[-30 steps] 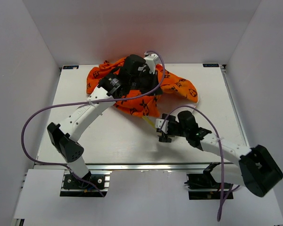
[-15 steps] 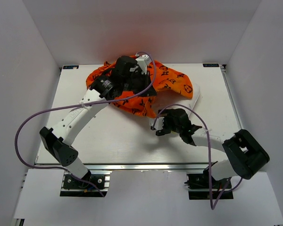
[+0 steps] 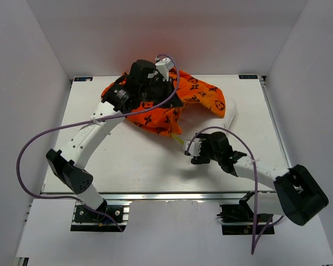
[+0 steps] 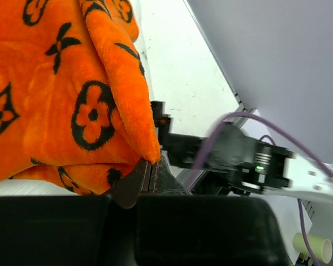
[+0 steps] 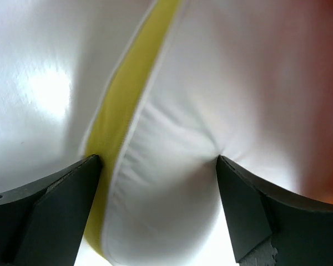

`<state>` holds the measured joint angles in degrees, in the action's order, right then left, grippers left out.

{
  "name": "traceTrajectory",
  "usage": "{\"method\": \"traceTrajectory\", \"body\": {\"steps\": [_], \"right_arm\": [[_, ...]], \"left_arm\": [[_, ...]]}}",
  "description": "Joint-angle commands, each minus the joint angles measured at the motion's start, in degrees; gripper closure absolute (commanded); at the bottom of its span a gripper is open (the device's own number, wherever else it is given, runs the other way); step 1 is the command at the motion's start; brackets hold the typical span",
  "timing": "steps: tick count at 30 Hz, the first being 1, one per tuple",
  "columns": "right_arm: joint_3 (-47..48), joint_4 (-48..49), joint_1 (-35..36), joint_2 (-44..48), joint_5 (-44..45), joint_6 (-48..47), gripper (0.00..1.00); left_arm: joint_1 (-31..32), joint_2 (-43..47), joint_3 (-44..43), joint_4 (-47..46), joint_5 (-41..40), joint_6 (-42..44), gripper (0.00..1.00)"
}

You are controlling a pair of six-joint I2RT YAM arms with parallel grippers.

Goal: Put the pillow into the pillowcase

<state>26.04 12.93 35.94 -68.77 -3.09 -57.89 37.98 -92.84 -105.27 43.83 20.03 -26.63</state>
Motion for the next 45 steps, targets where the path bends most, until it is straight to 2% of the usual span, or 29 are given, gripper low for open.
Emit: {"method": "traceTrajectory", "body": {"steps": [1,3,5,6,7,9,10,11,14,17,18,19,22,27,28,29,30,34,35,38,41,45], "right_arm": [[2.24,-1.24,-1.57,-5.13,2.48,3.04,0.11],[3.92,-0.8,-1.75,-9.26,2.04,4.53,0.11],[6.99,-0.36,-2.19,-14.35,1.69,6.9,0.21],[8.74,-0.71,-2.37,-16.46,1.69,8.22,0.29],[10.76,-1.58,-3.24,-18.4,0.73,9.62,0.47],[19.1,-6.32,-4.21,-23.41,-0.94,15.59,0.73],[22.18,-8.16,-5.43,-24.12,-4.43,17.79,0.99],[26.56,-9.14,-5.88,-23.87,-6.47,20.25,1.0],[28.89,-4.34,-6.76,-18.08,-15.16,27.46,1.0],[27.49,8.65,-6.59,-10.61,-20.63,35.1,1.0],[26.53,16.0,-6.5,-9.2,-20.64,37.3,1.0],[26.52,18.95,-6.07,-7.36,-20.03,41.15,1.0],[28.71,24.75,-5.71,-5.77,-17.83,47.57,1.0],[32.05,30.57,-5.53,-3.56,-12.93,54.54,1.0],[33.71,30.75,-5.62,-3.21,-12.12,55.94,1.0],[39.55,27.88,-7.54,-4.25,-8.98,69.35,1.0],[41.09,27.85,-7.55,-4.26,-8.95,69.49,1.0],[48.54,20.33,-11.23,-8.12,-5.87,85.01,1.0],[50.23,18.64,-13.86,-10.74,-6.39,92.62,1.0],[54.72,14.16,-17.82,-15.93,-8.33,105.21,1.0],[54.3,11.07,-19.59,-19.54,-9.74,111.13,1.0],[48.5,7.99,-20.03,-22.19,-9.74,112.47,1.0]], "left_arm": [[-0.18,1.52,-6.16,-1.03,5.01,-1.14,1.0],[-0.18,1.61,-6.78,-1.47,6.24,-2.02,1.0],[-0.18,2.13,-6.96,-3.05,7.13,-3.42,1.0],[-0.18,2.31,-6.96,-3.66,8.26,-3.95,1.0],[-0.18,2.57,-6.88,-4.1,8.79,-4.39,1.0],[-0.18,2.84,-6.61,-4.55,9.84,-5.18,1.0],[-0.18,3.1,-6.35,-4.37,10.11,-5.18,1.0],[-0.18,3.19,-5.48,-3.85,10.46,-5.27,1.0],[-0.18,4.5,-3.19,-5.41,11.69,-6.58,1.0],[-0.18,5.04,-1.95,-8.4,12.66,-9.04,1.0],[-0.18,4.69,-3.69,-9.2,13.19,-9.92,1.0],[-0.18,4.16,-5.02,-9.9,15.28,-10.97,1.0],[-0.1,1.61,-10.9,-13.15,18.02,-15.54,1.0],[0.26,-1.2,-16.09,-25.97,24.7,-27.23,1.0],[0.52,-1.81,-18.8,-28.08,25.57,-29.07,1.0],[1.22,-6.17,-26.66,-39.67,27.5,-38.75,1.0],[1.22,-6.21,-27.69,-41.53,27.52,-39.98,1.0],[2.01,-7.97,-28.58,-49.89,26.46,-44.82,1.0],[2.1,-8.93,-28.93,-51.64,26.11,-45.52,1.0],[2.1,-11.74,-32.88,-54.81,25.67,-46.93,1.0],[1.58,-15.61,-34.92,-55.87,24.88,-47.19,1.0],[0.52,-17.11,-27.54,-56.58,23.3,-46.67,1.0]]}}
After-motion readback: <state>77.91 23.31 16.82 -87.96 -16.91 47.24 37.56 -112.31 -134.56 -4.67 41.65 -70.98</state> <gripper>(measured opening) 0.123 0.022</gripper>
